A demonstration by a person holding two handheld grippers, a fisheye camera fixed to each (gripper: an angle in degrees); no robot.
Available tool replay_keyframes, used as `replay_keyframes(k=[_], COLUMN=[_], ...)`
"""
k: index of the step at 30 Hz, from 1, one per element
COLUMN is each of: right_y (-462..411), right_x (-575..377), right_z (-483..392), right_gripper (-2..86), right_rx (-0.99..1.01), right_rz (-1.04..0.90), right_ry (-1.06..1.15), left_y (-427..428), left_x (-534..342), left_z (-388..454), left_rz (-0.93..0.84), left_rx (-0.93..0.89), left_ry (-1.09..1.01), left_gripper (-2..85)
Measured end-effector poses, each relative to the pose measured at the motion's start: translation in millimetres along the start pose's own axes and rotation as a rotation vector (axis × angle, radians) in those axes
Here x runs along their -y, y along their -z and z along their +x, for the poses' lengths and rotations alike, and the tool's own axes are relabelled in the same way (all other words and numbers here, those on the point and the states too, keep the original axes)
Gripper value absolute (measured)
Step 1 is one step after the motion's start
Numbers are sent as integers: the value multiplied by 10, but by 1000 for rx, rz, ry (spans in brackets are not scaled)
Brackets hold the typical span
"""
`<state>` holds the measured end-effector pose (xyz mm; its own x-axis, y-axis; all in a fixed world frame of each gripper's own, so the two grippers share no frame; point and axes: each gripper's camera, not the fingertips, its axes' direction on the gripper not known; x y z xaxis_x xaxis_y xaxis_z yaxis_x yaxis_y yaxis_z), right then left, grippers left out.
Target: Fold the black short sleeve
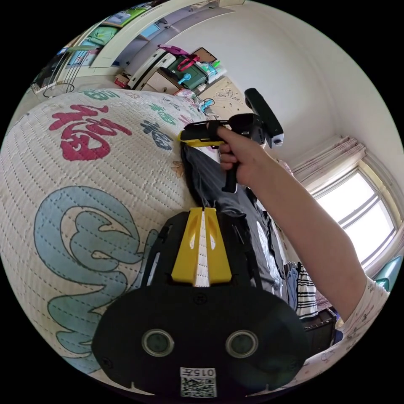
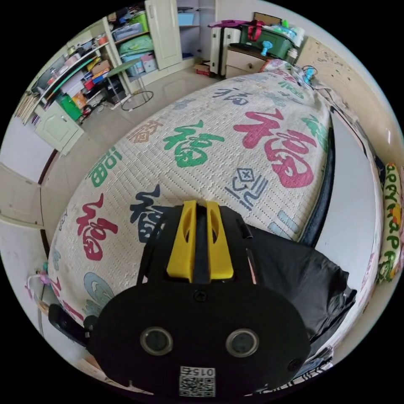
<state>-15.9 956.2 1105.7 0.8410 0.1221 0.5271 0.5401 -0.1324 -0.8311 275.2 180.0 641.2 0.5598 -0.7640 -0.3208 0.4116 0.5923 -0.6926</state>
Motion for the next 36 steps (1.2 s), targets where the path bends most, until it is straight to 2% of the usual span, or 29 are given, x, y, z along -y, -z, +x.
replay_keyframes(k=[3,8,12,17,21,25,28,30,33,36], right_y=[391,1362,1909,1897,1500,1594,1763,1787,1608,1310], right_x=[-268,-1203,-2443,-3768,-4440,-4979,-5346,-5594,-5786,-5883], right_z=[436,1625,2669,3503,3979,4003,3513,2904,2308,2111], right_gripper=[7,0,0,3,6,17,36,57,81,88], right_rx=[58,191,206,97,52,-87,5,104,72,-17], right_rz=[79,221,309,298,222,307,352,308,200,97], right_ry=[-39,-131,-229,-308,-395,-370,-108,170,359,422], left_y=[44,91,-83,-647,-898,-834,-824,-814,-756,-699], left_x=[-25,-8,-66,-197,-165,26,242,383,543,677], left_z=[163,1189,1828,2541,2735,2833,2803,2754,2771,2778], left_rz=[45,51,-1,-144,-233,-204,-219,-226,-205,-221], left_rx=[-13,104,-9,-45,-62,0,33,38,171,148], left_ry=[-53,-422,-566,-735,-748,-753,-717,-683,-710,-706], left_gripper=[-8,-7,-9,-8,-7,4,40,52,58,63])
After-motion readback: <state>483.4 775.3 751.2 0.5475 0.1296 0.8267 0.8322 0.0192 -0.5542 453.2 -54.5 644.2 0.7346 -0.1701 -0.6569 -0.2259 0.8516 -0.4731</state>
